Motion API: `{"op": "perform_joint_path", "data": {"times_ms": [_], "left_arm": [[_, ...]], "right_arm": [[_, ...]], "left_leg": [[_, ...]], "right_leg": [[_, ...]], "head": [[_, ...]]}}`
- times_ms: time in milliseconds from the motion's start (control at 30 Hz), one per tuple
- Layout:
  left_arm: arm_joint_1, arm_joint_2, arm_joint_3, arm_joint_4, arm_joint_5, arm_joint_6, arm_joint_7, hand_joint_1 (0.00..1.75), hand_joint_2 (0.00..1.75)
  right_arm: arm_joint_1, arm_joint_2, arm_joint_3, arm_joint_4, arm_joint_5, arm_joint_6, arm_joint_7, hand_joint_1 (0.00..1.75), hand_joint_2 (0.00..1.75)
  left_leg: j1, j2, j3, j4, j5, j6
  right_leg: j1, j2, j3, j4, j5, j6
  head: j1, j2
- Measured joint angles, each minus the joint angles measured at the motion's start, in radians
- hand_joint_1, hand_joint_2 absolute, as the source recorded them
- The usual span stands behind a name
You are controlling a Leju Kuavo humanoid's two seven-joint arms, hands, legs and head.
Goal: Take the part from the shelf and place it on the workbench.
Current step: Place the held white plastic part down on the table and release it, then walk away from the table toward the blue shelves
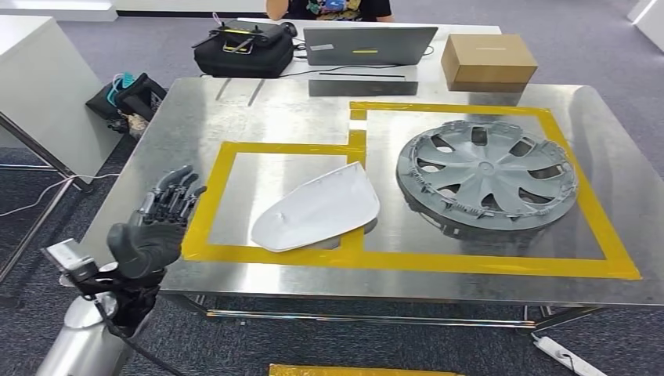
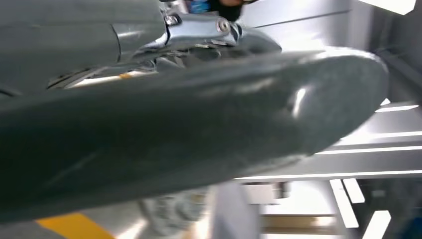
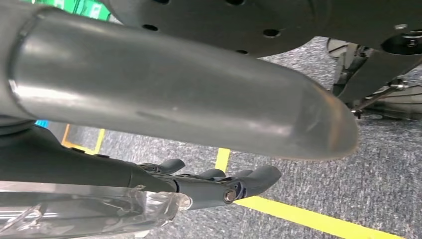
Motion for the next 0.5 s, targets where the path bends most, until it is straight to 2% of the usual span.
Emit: {"op": "perform_joint_path", "data": {"times_ms": [100,233,400,500], "left_arm": [[0.065,-0.015,0.017,-0.094,0.023,0.002,-0.029,0.00,0.00],[0.121,-0.035,0.042,-0.181,-0.013,0.091,-0.069,0.00,0.00],[0.164,-0.057,0.073,-0.251,-0.005,0.155,-0.093,0.00,0.00],[0.177,-0.066,0.090,-0.274,0.021,0.164,-0.095,0.00,0.00]], "right_arm": [[0.000,0.000,-0.010,0.000,-0.007,-0.001,0.000,0.00,0.00],[0.000,0.000,-0.018,0.000,-0.014,-0.008,-0.005,0.00,0.00],[-0.001,0.002,-0.028,0.000,-0.020,-0.013,-0.014,0.00,0.00],[-0.001,0.004,-0.033,0.000,-0.024,-0.014,-0.020,0.00,0.00]], "left_leg": [[0.000,0.000,0.000,0.000,0.000,0.000],[-0.001,0.000,0.000,0.001,-0.001,0.001],[-0.006,0.000,0.000,0.002,-0.004,0.006],[-0.012,0.000,0.000,0.002,-0.005,0.013]], "right_leg": [[0.000,0.000,0.000,0.000,0.000,0.000],[-0.001,0.000,0.000,-0.001,0.000,0.000],[-0.006,-0.001,0.001,-0.002,0.000,0.003],[-0.012,-0.001,0.001,-0.004,0.002,0.010]], "head": [[0.000,0.000],[0.000,0.000],[0.000,0.000],[0.000,0.000]]}}
